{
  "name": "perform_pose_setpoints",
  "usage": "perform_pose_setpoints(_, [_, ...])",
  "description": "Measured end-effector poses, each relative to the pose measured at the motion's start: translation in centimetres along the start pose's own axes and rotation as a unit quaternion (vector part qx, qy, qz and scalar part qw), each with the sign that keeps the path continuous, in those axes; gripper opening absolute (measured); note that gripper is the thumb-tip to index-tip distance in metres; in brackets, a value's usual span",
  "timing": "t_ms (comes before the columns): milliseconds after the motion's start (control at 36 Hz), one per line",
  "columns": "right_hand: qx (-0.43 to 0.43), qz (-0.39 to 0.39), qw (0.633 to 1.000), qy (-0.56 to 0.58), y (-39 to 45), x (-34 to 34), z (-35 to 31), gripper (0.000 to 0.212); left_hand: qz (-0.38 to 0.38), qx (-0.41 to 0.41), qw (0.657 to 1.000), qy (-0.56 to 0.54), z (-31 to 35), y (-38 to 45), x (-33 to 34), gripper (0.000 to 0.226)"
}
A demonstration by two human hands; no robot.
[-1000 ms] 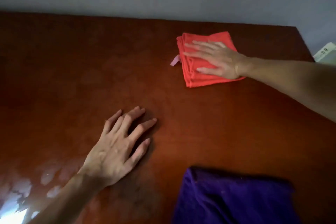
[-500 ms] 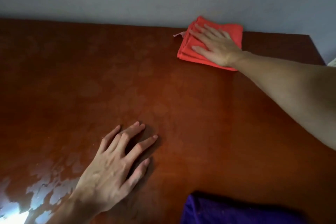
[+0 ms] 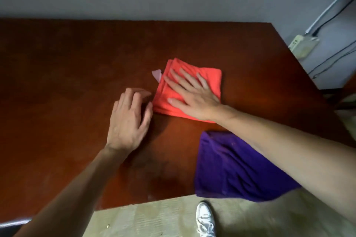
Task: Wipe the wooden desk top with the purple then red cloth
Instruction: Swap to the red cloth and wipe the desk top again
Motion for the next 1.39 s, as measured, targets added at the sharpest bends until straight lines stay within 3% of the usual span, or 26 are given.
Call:
perform_pose_setpoints(194, [-0.166, 0.021, 0.985, -0.033, -3.7, 0.4, -5.6, 0.068, -0.051, -0.068, 0.996, 0.031, -7.3, -2.1, -3.0, 0.046])
perform_pose_setpoints(333, [-0.239, -0.009, 0.971, -0.031, -1.7, -0.1, -5.4, 0.066, -0.135, -0.038, 0.985, 0.097, -10.6, -3.0, -3.6, 0.054])
perform_pose_setpoints(528, [-0.317, -0.041, 0.946, -0.043, 4.6, -0.7, -2.7, 0.065, -0.158, 0.004, 0.983, 0.093, -9.9, -3.1, -2.9, 0.051])
perform_pose_setpoints(1000, [-0.145, -0.039, 0.988, -0.032, 24.9, -2.9, 7.8, 0.069, -0.163, 0.024, 0.985, 0.059, -9.6, -2.6, -2.6, 0.048])
perform_pose_setpoints(1250, [-0.016, -0.009, 1.000, -0.019, 24.8, -2.2, 8.4, 0.063, -0.148, 0.028, 0.986, 0.068, -9.7, -2.4, -2.7, 0.047])
perform_pose_setpoints(1389, [0.014, 0.000, 1.000, -0.026, 20.9, -1.2, 5.3, 0.068, -0.148, 0.030, 0.986, 0.071, -10.1, -2.6, -2.7, 0.049])
Point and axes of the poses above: each hand's wrist, its own y-axis towards the middle knuckle, its own x-axis out of the palm, z = x × y, the point moved 10 cm from there along y, towards the middle knuckle, and after that the axes turned 2 degrees about -y, right-handed, at the moved point
